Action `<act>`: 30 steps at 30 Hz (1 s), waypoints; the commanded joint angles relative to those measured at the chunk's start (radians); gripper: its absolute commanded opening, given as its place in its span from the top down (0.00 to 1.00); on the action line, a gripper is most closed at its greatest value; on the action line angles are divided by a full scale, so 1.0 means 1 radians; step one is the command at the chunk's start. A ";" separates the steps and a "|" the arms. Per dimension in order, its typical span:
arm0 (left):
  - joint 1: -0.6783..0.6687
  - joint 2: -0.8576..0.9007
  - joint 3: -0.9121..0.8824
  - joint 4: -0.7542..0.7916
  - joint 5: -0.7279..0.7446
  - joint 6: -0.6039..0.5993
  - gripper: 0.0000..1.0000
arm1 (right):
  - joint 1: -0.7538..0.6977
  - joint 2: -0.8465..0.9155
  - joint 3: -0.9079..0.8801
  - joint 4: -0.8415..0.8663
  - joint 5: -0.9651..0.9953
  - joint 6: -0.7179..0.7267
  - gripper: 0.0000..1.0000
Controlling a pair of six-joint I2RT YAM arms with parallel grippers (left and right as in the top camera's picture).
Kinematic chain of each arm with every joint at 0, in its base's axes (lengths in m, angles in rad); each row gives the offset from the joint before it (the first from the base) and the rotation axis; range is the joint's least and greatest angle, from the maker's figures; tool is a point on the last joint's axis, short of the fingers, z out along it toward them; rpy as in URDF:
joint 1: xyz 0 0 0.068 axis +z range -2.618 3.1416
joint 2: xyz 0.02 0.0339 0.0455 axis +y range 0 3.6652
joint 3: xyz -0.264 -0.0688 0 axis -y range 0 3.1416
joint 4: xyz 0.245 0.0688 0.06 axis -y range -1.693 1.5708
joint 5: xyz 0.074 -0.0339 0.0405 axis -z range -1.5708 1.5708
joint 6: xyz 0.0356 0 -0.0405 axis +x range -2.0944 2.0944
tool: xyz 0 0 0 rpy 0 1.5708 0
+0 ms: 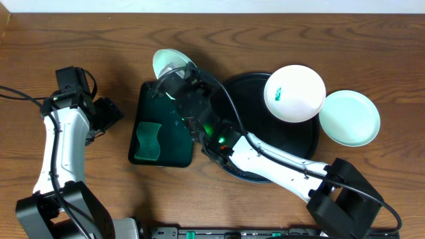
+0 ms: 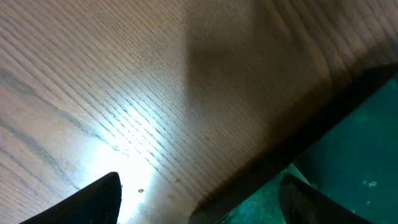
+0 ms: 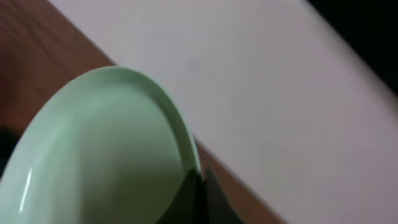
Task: Clean dirty plates on tray and stack at the side
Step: 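Carry the pale green plate right and set it on the plate stack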
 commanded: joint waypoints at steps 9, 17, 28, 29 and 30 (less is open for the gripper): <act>0.004 -0.011 0.018 -0.006 -0.006 -0.005 0.19 | -0.063 -0.001 0.020 -0.291 -0.101 0.711 0.99; 0.004 -0.011 0.018 -0.006 -0.006 -0.005 0.19 | -0.132 -0.042 0.020 -0.326 -0.269 0.805 0.99; 0.004 -0.011 0.018 -0.006 -0.006 -0.005 0.19 | -0.312 -0.164 0.020 -0.509 -0.530 0.907 0.99; 0.005 -0.011 0.018 -0.006 -0.006 -0.005 0.19 | -0.335 -0.170 0.020 -0.525 -0.545 0.907 0.99; 0.005 -0.011 0.018 -0.006 -0.006 -0.005 0.19 | -0.360 -0.177 0.020 -0.544 -0.562 0.907 0.99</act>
